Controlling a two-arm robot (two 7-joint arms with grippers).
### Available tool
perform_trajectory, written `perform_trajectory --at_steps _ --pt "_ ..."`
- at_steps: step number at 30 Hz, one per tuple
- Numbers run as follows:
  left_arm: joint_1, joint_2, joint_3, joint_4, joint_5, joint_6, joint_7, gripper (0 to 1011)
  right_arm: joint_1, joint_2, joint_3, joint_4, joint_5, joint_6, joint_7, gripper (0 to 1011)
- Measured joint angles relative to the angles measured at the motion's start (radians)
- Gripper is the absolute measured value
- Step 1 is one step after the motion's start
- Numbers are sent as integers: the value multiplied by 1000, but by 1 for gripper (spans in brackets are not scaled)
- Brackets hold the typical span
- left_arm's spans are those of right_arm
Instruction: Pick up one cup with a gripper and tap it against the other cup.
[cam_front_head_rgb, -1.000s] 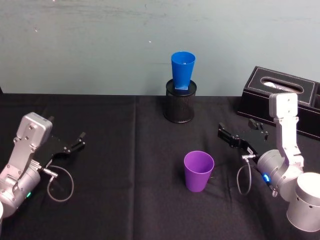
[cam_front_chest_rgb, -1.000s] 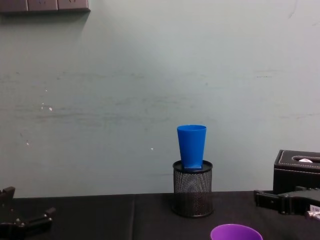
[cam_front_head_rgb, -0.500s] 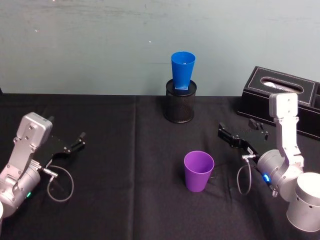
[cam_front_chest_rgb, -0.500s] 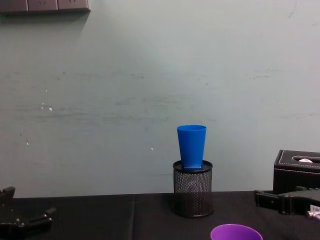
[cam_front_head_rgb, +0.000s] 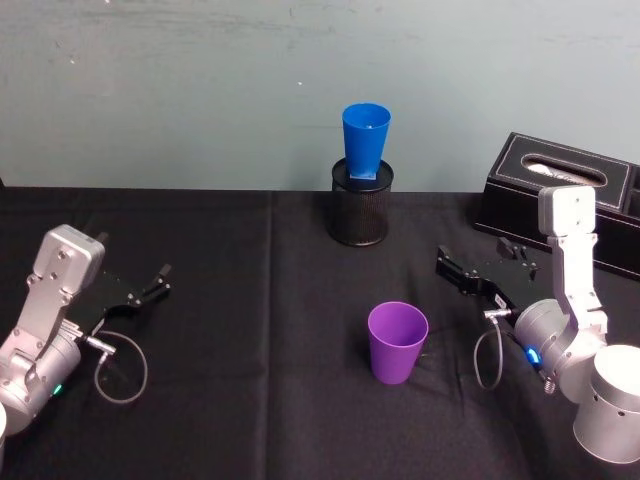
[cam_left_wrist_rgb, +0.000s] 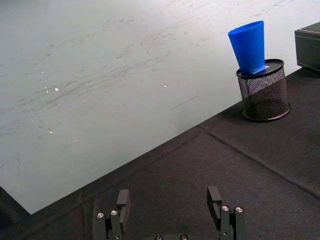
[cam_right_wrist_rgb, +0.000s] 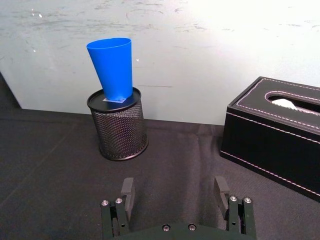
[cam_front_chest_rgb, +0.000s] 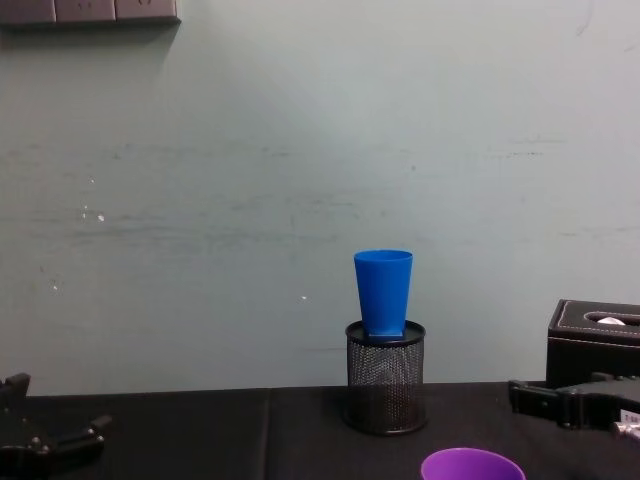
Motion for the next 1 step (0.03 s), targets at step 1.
perform_trajectory --at_steps 1 --pt "0 0 0 0 0 0 0 1011 0 0 0 0 0 0 0 1000"
